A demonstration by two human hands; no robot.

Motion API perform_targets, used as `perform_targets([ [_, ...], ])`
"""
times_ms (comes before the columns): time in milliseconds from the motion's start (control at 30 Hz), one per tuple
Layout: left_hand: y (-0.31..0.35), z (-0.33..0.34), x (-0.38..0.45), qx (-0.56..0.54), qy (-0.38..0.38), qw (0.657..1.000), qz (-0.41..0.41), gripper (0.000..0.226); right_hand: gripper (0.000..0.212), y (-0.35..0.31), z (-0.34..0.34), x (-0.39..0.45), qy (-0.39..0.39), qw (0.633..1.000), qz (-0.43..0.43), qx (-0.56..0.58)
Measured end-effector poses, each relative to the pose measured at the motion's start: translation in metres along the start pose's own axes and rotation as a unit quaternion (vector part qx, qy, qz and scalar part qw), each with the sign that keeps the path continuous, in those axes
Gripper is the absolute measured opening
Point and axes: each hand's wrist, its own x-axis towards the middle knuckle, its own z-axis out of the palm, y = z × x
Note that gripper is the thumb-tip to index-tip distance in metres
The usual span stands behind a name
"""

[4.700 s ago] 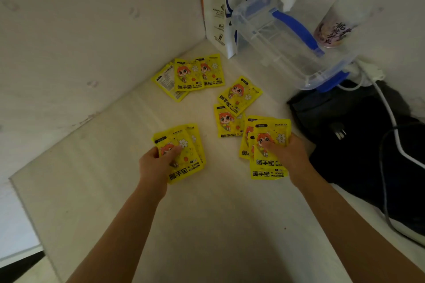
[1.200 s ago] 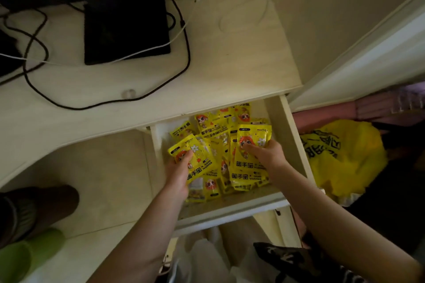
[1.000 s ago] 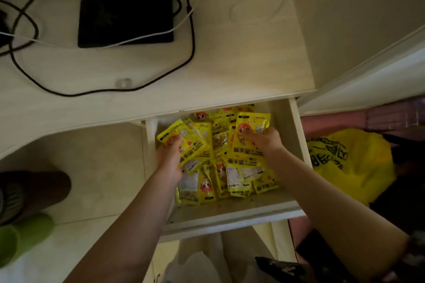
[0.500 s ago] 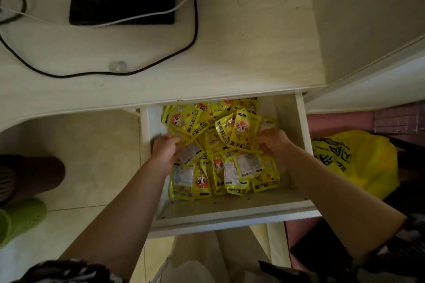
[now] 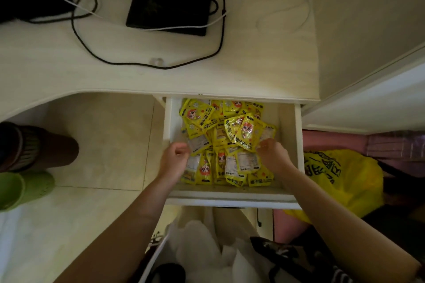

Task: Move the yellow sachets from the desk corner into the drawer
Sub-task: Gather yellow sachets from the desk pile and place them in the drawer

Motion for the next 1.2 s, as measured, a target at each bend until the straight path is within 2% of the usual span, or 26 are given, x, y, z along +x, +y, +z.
perform_targets([
  [100, -0.006, -0.012, -0.023, 0.051, 0.037, 0.997, 0.045, 0.021, 0.035, -0.019, 0.015, -0.021, -0.022, 0.998, -0.045, -0.030],
  [233, -0.022, -0.032, -0.047, 0.088, 0.065, 0.991, 0.082, 0.024, 0.036, -0.043, 0.044, -0.044, -0.044, 0.991, -0.105, -0.076],
  [467, -0.067, -0.078, -0.075, 0.082, 0.135, 0.987, 0.038, 0.025, 0.030, -0.096, 0.105, -0.077, -0.080, 0.943, -0.226, -0.230],
  [667, -0.115, -0.136, -0.093, 0.099, 0.188, 0.977, 0.019, 0.025, 0.030, -0.147, 0.176, -0.104, -0.090, 0.909, -0.315, -0.257],
  [1000, -0.200, -0.274, -0.102, 0.102, 0.265, 0.959, -0.011, 0.025, 0.030, -0.222, 0.310, -0.160, -0.111, 0.863, -0.389, -0.302],
  [1200, -0.228, -0.340, -0.090, 0.139, 0.316, 0.938, -0.020, 0.023, 0.032, -0.284, 0.359, -0.182, -0.109, 0.846, -0.426, -0.302],
])
